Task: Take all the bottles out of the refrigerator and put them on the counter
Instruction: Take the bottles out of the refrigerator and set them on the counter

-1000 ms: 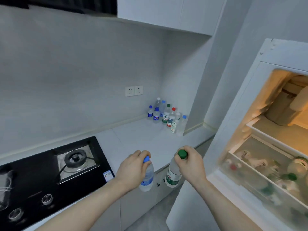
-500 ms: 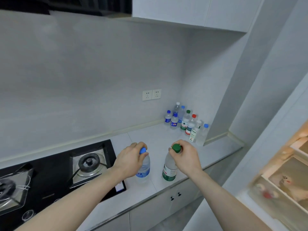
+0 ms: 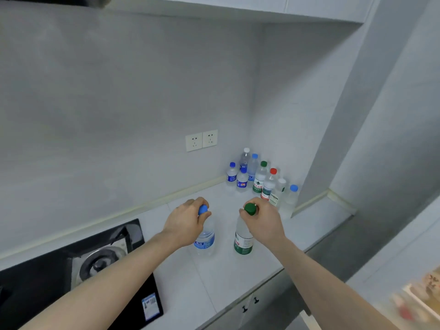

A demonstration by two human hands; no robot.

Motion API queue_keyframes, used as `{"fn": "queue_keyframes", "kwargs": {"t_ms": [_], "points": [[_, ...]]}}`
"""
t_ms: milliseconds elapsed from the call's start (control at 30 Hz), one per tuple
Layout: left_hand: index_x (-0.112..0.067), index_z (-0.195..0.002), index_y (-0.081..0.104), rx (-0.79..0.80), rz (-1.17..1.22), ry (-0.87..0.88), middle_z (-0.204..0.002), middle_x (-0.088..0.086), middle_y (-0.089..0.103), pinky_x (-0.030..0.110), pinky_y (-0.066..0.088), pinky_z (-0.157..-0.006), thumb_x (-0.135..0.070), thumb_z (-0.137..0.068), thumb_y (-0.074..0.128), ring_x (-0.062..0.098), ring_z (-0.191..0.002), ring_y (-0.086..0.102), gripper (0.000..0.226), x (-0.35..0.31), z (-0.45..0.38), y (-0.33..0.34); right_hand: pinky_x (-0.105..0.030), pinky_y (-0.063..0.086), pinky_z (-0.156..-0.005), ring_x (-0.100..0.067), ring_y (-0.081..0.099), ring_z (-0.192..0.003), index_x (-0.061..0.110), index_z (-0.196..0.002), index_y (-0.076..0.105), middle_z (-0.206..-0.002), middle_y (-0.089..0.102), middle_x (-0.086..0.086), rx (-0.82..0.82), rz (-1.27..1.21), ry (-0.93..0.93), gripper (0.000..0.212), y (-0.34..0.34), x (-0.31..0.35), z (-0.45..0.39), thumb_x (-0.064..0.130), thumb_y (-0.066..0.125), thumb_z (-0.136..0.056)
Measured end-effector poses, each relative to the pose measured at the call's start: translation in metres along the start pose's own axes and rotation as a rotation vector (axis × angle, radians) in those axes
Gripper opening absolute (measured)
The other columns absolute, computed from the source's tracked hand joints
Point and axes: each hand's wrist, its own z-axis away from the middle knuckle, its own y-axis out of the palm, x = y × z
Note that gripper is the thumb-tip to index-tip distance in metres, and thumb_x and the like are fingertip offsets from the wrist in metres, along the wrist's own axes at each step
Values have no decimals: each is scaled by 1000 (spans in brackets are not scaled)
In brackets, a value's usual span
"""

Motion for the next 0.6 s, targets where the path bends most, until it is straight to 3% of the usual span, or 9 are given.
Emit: {"fn": "queue_keyframes", "kwargs": {"t_ms": [333, 600], "points": [[-28, -109, 53, 157, 2, 78, -100, -2, 63, 36, 49, -76, -40, -102, 51, 22, -87, 58, 14, 6, -145, 63, -16, 34, -61, -11, 55, -77, 20, -85, 63, -78, 57, 12, -80, 57, 146, 11, 10, -42, -96, 31, 68, -86], [-21, -115, 54, 246, -61, 61, -113, 4, 64, 36, 49, -83, -36, -102, 51, 27, -97, 58, 20, -15, -241, 117, -30, 43, -73, -19, 57, -85, 16, -90, 62, -90, 61, 3, -61, 106, 199, 16, 15, -80, -164, 31, 65, -84]]}}
